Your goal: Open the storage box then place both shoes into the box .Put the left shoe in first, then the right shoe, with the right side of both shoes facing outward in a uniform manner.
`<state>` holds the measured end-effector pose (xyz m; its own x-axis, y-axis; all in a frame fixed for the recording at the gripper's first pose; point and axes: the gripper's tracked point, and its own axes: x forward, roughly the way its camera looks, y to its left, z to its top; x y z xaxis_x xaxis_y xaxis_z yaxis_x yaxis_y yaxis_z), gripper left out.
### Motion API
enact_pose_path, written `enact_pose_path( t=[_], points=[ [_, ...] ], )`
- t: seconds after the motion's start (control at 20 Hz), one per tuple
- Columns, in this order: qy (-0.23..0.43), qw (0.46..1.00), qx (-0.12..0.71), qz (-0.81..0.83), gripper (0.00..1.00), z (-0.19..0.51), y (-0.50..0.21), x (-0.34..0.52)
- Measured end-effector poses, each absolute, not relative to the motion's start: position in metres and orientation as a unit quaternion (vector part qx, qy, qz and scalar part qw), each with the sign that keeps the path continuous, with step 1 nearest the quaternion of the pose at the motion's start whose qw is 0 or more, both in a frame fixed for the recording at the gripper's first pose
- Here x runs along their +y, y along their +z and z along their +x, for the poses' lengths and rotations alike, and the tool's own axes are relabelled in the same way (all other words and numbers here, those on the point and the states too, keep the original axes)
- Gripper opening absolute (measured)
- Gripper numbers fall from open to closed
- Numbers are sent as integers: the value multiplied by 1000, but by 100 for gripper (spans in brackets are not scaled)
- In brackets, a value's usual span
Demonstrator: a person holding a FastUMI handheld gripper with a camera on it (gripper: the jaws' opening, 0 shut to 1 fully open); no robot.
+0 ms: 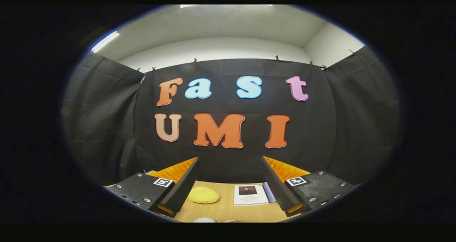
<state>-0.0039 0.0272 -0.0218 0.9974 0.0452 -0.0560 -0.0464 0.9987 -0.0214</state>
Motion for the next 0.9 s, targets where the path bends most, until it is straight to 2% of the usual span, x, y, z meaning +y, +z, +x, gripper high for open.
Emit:
enact_pose_path(
  t=[0.5, 0.9],
  points=[
    [95, 983, 150, 50, 99, -7, -90, 73],
    [198, 934, 277, 107, 99, -35, -168, 137]
  ],
)
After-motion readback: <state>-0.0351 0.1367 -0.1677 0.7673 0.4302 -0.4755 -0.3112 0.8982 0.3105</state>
